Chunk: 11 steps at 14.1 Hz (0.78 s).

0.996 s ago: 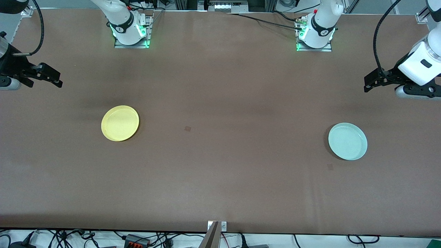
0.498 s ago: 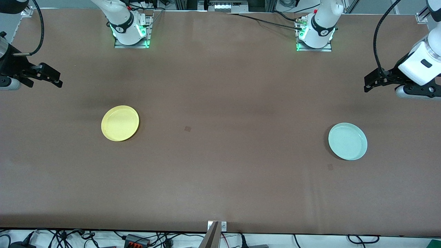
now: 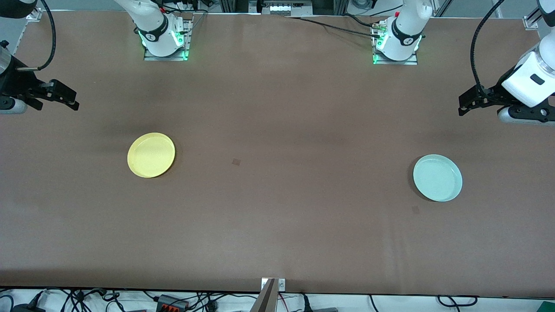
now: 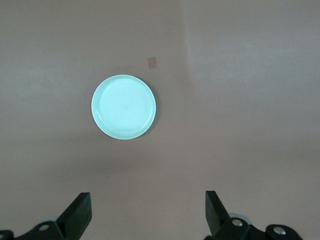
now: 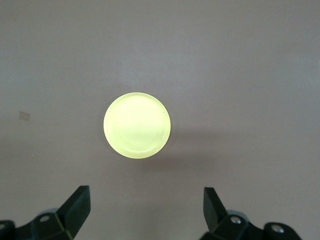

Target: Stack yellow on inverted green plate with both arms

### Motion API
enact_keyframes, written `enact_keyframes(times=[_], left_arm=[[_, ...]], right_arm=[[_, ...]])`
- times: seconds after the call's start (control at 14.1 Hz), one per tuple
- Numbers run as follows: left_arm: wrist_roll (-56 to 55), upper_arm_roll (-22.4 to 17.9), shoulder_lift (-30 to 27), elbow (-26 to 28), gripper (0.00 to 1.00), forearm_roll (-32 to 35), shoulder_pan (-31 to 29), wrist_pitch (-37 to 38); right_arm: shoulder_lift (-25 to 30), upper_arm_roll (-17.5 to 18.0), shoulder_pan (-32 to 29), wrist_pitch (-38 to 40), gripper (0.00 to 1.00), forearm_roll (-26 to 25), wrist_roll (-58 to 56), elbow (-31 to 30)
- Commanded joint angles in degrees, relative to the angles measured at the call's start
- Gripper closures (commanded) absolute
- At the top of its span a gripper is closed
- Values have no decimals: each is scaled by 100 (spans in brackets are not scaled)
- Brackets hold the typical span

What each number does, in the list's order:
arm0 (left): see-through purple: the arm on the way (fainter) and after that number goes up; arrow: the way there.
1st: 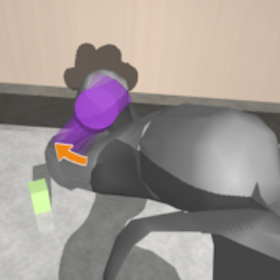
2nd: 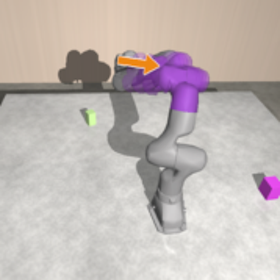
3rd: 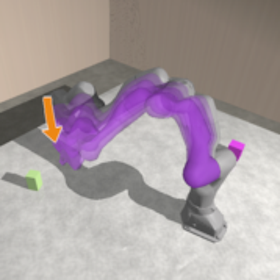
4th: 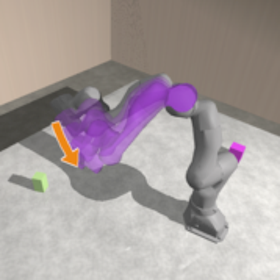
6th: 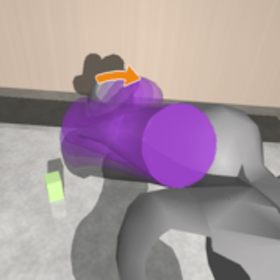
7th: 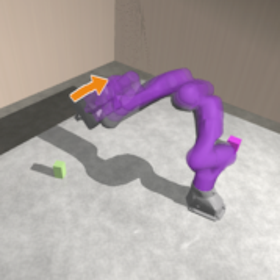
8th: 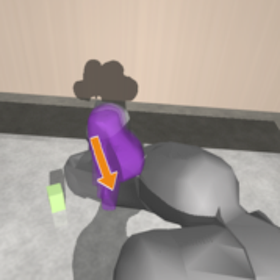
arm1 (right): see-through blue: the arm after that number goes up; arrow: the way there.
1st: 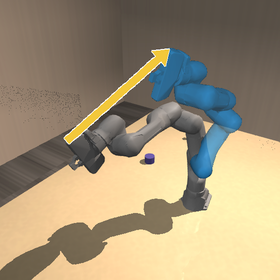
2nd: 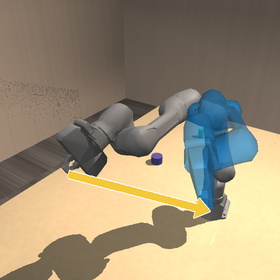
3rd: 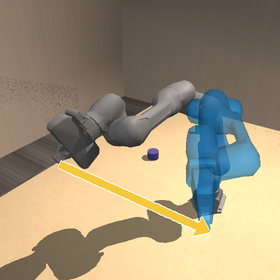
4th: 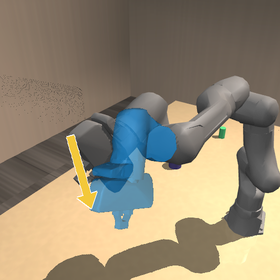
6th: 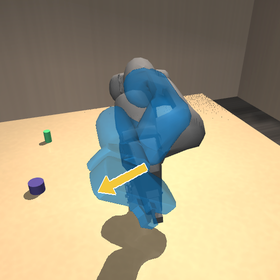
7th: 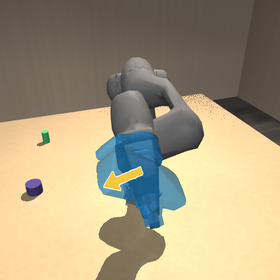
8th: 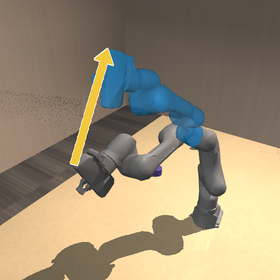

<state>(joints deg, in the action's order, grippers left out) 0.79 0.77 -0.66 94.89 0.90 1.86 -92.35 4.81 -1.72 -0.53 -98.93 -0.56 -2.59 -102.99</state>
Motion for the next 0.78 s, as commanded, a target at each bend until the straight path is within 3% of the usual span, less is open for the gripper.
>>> enact_keyframes(times=[0.0, 0.21, 0.57, 0.71], left_arm=[[-18, -60, 223, -338, 0, -90, 25, 401], [-17, -104, 408, -357, 0, -108, 34, 446], [123, -156, 1531, -638, 0, -28, -475, 411], [123, -157, 1953, -638, 0, -29, -720, 36]], right_arm=[[47, 49, -44, -56, 0, -49, -13, -72], [38, 49, -44, -39, 0, -23, 30, -72], [-146, 49, -44, -188, 0, -14, 48, -72], [-357, 49, -35, -223, 0, -32, -13, -64]])
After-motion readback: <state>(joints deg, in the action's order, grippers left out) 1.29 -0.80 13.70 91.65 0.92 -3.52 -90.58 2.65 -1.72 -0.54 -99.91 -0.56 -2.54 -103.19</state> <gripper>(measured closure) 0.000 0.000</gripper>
